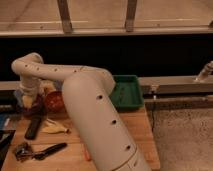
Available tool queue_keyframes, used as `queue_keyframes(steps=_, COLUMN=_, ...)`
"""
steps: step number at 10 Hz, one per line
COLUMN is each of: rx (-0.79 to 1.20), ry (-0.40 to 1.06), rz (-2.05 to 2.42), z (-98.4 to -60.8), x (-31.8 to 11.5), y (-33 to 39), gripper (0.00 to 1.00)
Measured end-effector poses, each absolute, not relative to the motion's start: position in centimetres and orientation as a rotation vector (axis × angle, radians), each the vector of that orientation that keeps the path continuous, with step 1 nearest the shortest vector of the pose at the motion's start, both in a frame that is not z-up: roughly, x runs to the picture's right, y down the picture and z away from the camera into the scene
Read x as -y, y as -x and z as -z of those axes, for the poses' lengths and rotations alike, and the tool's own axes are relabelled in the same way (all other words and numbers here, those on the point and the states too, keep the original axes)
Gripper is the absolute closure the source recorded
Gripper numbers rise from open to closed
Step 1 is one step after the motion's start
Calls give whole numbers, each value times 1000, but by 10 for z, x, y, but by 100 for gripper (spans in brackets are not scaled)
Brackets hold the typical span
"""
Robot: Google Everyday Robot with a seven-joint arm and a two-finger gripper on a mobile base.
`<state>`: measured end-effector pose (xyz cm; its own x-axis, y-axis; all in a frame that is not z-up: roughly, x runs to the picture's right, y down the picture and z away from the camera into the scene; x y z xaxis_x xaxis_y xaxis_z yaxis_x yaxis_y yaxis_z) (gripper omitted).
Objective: Wipe purple bowl with sponge
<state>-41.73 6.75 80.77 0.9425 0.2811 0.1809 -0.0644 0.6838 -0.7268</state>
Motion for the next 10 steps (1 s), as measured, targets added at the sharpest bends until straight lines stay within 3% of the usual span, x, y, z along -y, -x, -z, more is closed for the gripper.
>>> queue_keyframes(steps=4, rx=283, ry=840, rz=-232, z=-830, x=-74, y=402, gripper=100)
queue_keyframes(steps=10, rx=316, ry=831, rz=-135, z=-823, x=-60, y=442, gripper=100)
